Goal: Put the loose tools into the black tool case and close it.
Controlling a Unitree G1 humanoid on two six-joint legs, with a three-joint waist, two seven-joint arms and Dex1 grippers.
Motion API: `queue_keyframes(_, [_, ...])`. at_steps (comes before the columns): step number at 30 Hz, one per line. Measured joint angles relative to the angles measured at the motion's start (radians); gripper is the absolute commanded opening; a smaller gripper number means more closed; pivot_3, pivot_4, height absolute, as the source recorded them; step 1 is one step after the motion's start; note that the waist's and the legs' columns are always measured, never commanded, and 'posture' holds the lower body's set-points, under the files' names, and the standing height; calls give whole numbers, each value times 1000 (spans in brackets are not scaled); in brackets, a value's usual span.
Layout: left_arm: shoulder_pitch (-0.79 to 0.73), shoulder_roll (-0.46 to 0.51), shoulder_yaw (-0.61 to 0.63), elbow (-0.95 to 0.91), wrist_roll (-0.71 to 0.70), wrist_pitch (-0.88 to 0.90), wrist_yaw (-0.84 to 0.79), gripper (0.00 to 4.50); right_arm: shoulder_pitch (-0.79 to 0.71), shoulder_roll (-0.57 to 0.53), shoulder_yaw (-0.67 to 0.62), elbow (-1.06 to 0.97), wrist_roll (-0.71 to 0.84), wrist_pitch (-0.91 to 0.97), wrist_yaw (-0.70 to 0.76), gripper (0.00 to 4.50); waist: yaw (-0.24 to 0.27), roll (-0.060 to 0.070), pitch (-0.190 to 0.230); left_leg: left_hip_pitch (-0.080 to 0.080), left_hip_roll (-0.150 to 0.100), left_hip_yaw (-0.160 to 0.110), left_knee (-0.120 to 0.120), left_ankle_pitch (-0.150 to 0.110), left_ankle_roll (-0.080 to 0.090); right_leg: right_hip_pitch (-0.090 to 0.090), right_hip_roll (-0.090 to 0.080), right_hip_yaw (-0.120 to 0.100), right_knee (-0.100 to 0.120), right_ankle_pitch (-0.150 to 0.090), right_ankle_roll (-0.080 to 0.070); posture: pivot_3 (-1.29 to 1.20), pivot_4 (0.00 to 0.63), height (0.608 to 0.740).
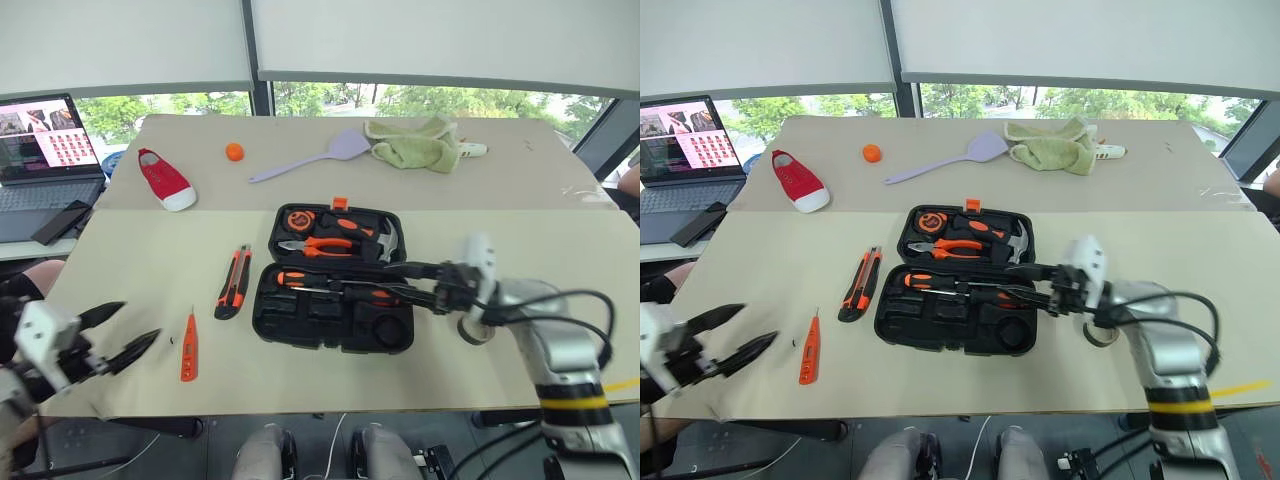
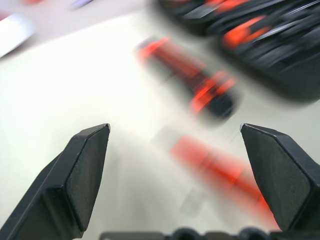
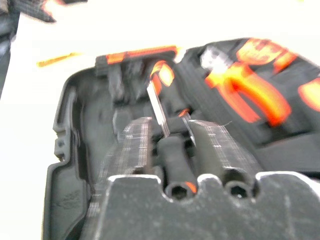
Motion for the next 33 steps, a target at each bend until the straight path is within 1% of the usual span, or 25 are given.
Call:
queue_keyframes(2, [48, 0, 39, 19, 1, 25, 11, 4500, 51, -1, -47, 13, 21, -58, 30, 3773, 0, 0, 0, 1, 0, 0, 0, 0, 0, 0, 0, 1, 0, 0, 0, 0, 150, 740])
queue_keyframes(3, [82, 0, 66, 24, 0, 46, 16, 4500, 84, -6, -78, 33, 33, -121, 65, 4215, 1, 0, 0, 1, 0, 0, 0, -1, 2, 1, 0, 0, 0, 0, 0, 0, 150, 740])
queue_keyframes(4, [122, 0, 95, 27, 0, 71, 23, 4500, 124, -27, -108, 57, 38, -178, 97, 4447, 1, -1, 1, 2, 0, 0, 0, -2, 3, 1, 0, 0, 0, 0, 0, 0, 150, 740])
queue_keyframes(7, [204, -1, 160, 44, 1, 145, 56, 4500, 199, -58, -198, 136, 77, -275, 185, 4447, -1, -2, 1, 7, 0, 0, -1, -6, 7, 1, -1, 2, -1, -2, 0, 0, 150, 740])
queue_keyframes(8, [211, -2, 167, 36, -2, 166, 64, 4500, 201, -59, -203, 142, 79, -303, 206, 4447, -1, -2, 1, 8, 0, 0, -2, -6, 7, 1, -2, 3, -1, -2, 0, 0, 150, 740])
queue_keyframes(10, [219, -1, 173, -36, -27, 235, 85, 4500, 201, -60, -191, 145, 78, -349, 238, 4447, -1, -2, 2, 9, 2, -2, -2, -5, 5, 0, -6, 3, 0, -3, -4, 0, 150, 740])
queue_keyframes(12, [241, 7, 179, -164, -75, 357, 119, 4500, 199, -60, -159, 129, 79, -368, 264, 4447, 0, -4, 2, 10, 1, -2, -3, -5, 4, 1, -8, 4, 0, -4, -6, 0, 150, 740])
queue_keyframes(15, [248, 44, 192, -300, -166, 541, 164, 4500, 183, -58, -115, 79, 100, -368, 278, 4447, -1, -4, 2, 10, 1, -2, -5, -4, 3, 0, -9, 7, 1, -3, -5, 0, 150, 740])
queue_keyframes(16, [234, 57, 205, -357, -222, 649, 211, 4500, 167, -58, -95, 43, 120, -349, 275, 4447, -1, -3, 3, 10, 1, -2, -5, -3, 2, 0, -9, 8, 1, -2, -3, 0, 150, 740])
queue_keyframes(17, [208, 64, 211, -391, -263, 720, 253, 4500, 155, -57, -83, 14, 138, -332, 272, 4447, -1, -3, 3, 10, 1, -2, -6, -3, 1, 1, -9, 9, 1, -2, -3, 0, 150, 740])
queue_keyframes(19, [114, 66, 226, -499, -418, 915, 423, 4500, 121, -58, -32, -77, 192, -260, 268, 4447, 0, -3, 3, 10, 1, -4, -7, -1, -2, 1, -8, 10, 2, -2, -3, 0, 150, 740])
queue_keyframes(20, [69, 64, 225, -547, -493, 984, 505, 4500, 102, -57, -8, -109, 209, -238, 267, 4447, 1, -3, 3, 10, 1, -5, -7, 2, -6, 1, -8, 9, 2, -2, -4, 0, 150, 740])
queue_keyframes(22, [-10, 42, 192, -625, -623, 1081, 683, 4500, 66, -50, 27, -134, 215, -221, 267, 4447, 1, -3, 3, 12, 0, -5, -7, 2, -7, 4, -9, 10, 2, -2, -4, 0, 150, 740])
queue_keyframes(24, [-54, 19, 147, -656, -703, 1131, 823, 4500, 53, -47, 40, -132, 214, -218, 267, 4447, 2, -4, 3, 12, 0, -5, -7, 2, -7, 6, -9, 10, 2, -2, -4, 0, 150, 740])
queue_keyframes(26, [-95, -19, 85, -662, -739, 1157, 959, 4500, 51, -47, 45, -124, 214, -218, 272, 4447, 3, -4, 3, 12, -1, -5, -8, 3, -8, 7, -8, 10, 3, -2, -4, 0, 150, 740])
queue_keyframes(29, [-138, -58, -16, -665, -733, 1177, 1109, 4500, 49, -47, 55, -108, 213, -222, 290, 4447, 5, -4, 3, 13, -1, -4, -8, 3, -8, 9, -7, 10, 2, -2, -4, 0, 150, 740])
queue_keyframes(33, [-176, -96, -69, -656, -723, 1179, 1225, 4500, 36, -56, 56, -75, 212, -236, 323, 4447, 7, -4, 3, 14, -1, -4, -8, 3, -8, 10, -6, 10, 2, -2, -4, 0, 150, 740])
